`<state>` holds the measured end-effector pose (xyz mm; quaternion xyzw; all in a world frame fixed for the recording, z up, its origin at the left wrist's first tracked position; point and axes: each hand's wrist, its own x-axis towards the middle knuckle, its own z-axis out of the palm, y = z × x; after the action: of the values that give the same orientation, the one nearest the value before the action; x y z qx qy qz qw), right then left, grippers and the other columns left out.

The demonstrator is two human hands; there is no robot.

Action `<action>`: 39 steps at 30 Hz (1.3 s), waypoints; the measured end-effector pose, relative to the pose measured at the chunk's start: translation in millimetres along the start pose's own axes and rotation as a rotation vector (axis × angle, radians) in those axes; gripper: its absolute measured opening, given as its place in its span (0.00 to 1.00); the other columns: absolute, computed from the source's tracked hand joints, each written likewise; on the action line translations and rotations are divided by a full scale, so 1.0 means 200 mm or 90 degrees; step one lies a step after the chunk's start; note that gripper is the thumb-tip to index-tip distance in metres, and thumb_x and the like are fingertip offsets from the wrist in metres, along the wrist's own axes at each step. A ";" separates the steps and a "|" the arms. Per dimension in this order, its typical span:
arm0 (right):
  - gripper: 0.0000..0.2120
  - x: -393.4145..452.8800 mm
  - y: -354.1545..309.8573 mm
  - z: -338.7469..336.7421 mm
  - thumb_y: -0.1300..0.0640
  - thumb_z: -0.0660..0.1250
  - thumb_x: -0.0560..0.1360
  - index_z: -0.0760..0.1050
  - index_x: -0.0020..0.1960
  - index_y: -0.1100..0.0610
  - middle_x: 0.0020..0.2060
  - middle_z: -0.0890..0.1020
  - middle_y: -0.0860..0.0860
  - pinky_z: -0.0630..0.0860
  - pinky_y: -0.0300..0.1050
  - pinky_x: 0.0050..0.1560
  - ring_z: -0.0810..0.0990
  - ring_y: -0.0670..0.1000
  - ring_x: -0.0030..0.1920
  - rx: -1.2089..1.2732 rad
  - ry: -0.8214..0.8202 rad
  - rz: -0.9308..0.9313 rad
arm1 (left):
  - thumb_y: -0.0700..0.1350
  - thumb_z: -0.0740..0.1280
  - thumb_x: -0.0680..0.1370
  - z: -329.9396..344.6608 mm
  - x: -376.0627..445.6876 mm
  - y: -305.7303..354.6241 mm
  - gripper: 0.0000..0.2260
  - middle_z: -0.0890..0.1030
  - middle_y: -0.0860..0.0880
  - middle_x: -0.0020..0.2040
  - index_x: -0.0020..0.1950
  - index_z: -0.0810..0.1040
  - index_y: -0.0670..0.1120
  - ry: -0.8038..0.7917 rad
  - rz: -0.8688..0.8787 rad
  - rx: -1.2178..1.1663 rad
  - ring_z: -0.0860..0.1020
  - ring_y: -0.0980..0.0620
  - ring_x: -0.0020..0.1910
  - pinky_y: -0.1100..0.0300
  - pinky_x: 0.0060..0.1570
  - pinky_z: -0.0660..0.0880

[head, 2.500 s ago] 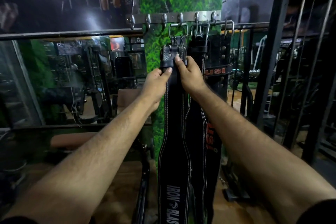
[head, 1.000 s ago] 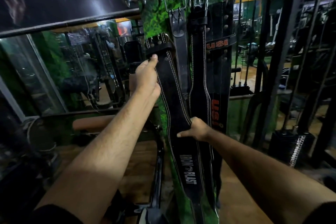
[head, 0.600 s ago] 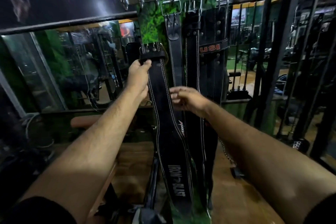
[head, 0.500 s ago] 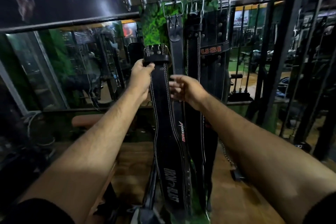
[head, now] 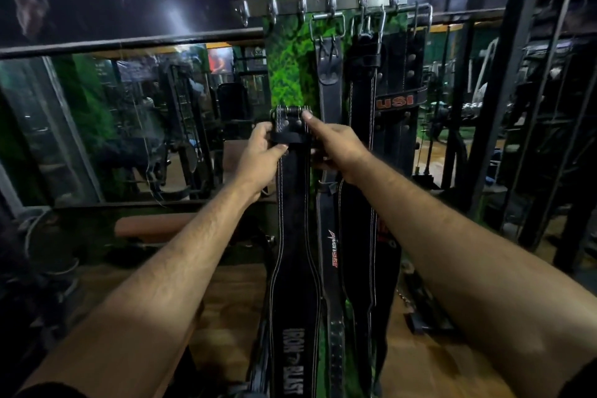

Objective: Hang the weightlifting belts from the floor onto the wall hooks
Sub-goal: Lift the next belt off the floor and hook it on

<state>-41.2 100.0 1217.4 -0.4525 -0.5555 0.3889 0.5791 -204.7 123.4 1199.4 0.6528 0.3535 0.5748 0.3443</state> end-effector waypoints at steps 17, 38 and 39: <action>0.12 0.27 -0.10 0.14 0.59 0.73 0.75 0.80 0.53 0.67 0.45 0.83 0.64 0.80 0.67 0.56 0.81 0.57 0.47 -0.034 0.147 -0.233 | 0.49 0.66 0.70 -0.10 0.38 0.12 0.15 0.80 0.48 0.47 0.54 0.78 0.45 -0.039 -0.021 -0.147 0.77 0.50 0.46 0.55 0.44 0.75; 0.15 0.69 -0.56 0.10 0.42 0.70 0.77 0.75 0.59 0.49 0.55 0.83 0.50 0.70 0.42 0.46 0.82 0.54 0.54 -0.282 0.451 -0.173 | 0.51 0.74 0.72 0.14 1.12 0.46 0.12 0.84 0.49 0.37 0.34 0.79 0.46 0.162 -0.055 -0.181 0.83 0.47 0.40 0.48 0.48 0.83; 0.16 0.69 -0.56 0.10 0.43 0.70 0.76 0.75 0.59 0.49 0.55 0.83 0.51 0.70 0.42 0.46 0.82 0.54 0.55 -0.290 0.447 -0.164 | 0.51 0.75 0.71 0.13 1.13 0.44 0.10 0.85 0.48 0.39 0.36 0.80 0.46 0.165 -0.062 -0.183 0.84 0.45 0.41 0.45 0.48 0.83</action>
<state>-56.5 200.1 1364.5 -0.6007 -0.4483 0.0035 0.6620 -151.9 270.5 1386.3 0.4997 0.3402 0.6812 0.4130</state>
